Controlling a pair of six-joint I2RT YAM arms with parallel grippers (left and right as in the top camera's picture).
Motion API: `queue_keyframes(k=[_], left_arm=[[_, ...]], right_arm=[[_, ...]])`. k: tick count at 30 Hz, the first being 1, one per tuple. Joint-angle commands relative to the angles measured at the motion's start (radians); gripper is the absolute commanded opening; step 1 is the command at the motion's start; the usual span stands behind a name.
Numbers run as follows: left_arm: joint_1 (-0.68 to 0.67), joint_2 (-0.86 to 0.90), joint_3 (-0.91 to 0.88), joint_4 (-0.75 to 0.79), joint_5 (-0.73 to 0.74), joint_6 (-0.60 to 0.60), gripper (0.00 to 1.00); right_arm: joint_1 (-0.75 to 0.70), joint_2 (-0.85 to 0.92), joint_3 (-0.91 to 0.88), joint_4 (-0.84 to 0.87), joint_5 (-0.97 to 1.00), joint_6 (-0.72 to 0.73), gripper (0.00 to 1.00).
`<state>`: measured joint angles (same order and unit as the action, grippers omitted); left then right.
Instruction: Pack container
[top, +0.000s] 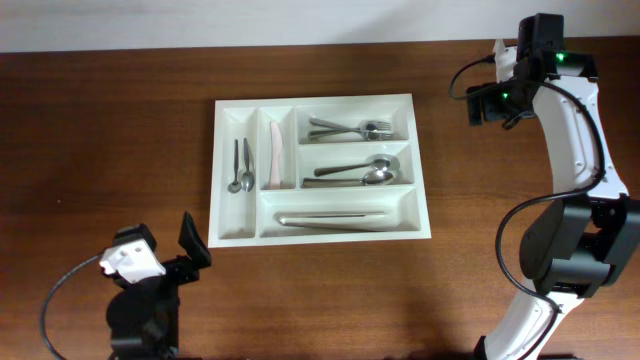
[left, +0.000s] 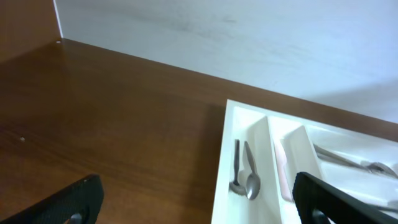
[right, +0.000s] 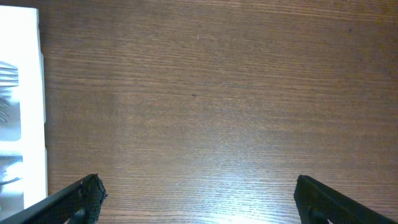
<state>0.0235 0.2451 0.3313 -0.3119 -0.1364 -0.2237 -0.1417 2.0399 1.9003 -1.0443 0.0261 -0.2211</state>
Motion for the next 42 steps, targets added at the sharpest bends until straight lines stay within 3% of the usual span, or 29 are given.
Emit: queue_keyframes(k=[1, 6, 14, 24, 30, 42], left_arm=[[-0.004, -0.061, -0.037, -0.008, 0.036, 0.026, 0.99], [-0.023, -0.106, -0.082, 0.008, 0.035, 0.048, 0.99], [-0.027, -0.2, -0.233, 0.193, 0.036, 0.106, 0.99], [-0.036, -0.24, -0.303, 0.196, 0.035, 0.106, 0.99], [-0.036, -0.24, -0.304, 0.2, 0.033, 0.217, 0.99], [-0.037, -0.239, -0.304, 0.2, 0.036, 0.217, 0.99]], right_arm=[[0.004, -0.02, 0.003, 0.001, 0.001, -0.008, 0.99], [0.004, -0.02, 0.003, 0.001, 0.001, -0.008, 0.99], [0.004, -0.02, 0.003, 0.001, 0.001, -0.008, 0.99], [0.004, -0.02, 0.003, 0.001, 0.001, -0.008, 0.99], [0.004, -0.02, 0.003, 0.0, 0.001, -0.008, 0.99], [0.004, -0.02, 0.003, 0.001, 0.001, -0.008, 0.99]])
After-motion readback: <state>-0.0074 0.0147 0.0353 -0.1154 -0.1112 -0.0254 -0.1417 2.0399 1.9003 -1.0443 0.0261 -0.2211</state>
